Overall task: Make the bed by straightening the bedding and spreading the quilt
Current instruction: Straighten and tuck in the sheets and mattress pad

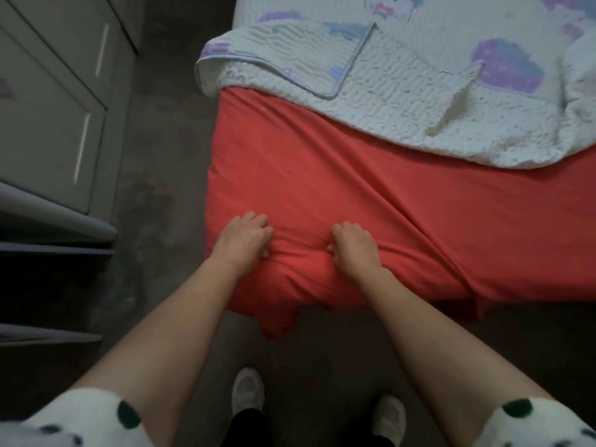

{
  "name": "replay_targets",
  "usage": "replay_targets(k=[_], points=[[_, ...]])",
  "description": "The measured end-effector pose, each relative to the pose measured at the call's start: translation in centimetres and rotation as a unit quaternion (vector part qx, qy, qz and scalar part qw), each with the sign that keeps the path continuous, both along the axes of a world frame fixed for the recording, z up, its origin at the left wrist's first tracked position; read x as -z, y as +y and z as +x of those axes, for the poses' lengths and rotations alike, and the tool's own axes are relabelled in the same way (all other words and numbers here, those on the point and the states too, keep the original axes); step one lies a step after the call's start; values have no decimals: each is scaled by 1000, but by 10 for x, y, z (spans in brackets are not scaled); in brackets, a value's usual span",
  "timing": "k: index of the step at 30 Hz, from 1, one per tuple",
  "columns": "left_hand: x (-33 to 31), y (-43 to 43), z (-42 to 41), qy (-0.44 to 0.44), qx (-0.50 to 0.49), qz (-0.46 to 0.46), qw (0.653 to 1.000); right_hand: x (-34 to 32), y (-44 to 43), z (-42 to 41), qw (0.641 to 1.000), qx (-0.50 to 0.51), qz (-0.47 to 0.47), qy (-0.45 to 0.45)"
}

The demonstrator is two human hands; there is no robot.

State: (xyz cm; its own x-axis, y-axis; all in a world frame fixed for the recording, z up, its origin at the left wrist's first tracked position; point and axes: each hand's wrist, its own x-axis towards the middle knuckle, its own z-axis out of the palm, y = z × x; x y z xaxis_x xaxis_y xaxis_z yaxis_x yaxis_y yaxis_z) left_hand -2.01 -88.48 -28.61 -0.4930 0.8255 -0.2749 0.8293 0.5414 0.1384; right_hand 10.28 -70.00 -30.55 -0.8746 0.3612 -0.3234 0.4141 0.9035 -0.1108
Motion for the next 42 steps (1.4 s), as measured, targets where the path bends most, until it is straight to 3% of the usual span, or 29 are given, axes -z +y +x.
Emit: replay_targets(k=[6,13,16,20,24,27,30,33,35,42], points=[[2,-12,-13,-16,78,24,996,-15,-8,1,999,-20,-17,-23],[-17,-44,-35,-8,169,-99,981,-27,-39,-3,989,-63,-130,-33],[-19,-49,-35,-10,154,-38,987,-30,-39,-8,989,-49,-135,-40],[-6,-72,-24,-38,-29,82,995,-39,-53,-6,989,-83,-124,8],[11,-96,-5,-161,-284,41,944,-41,-92,-10,982,-137,-131,8],[21,-99,5,-225,-315,9,922,-37,-120,-21,986,-135,-97,2],[29,-93,13,-229,-340,26,912,-33,-134,-28,990,-119,-72,6],[39,-91,16,-245,-412,51,876,-29,-140,-36,990,-129,-53,-1],[45,-90,16,-276,-427,16,861,-28,-138,-38,990,-134,-53,-2],[66,-100,29,-264,-447,17,854,-25,-133,-40,988,-123,-92,-16]])
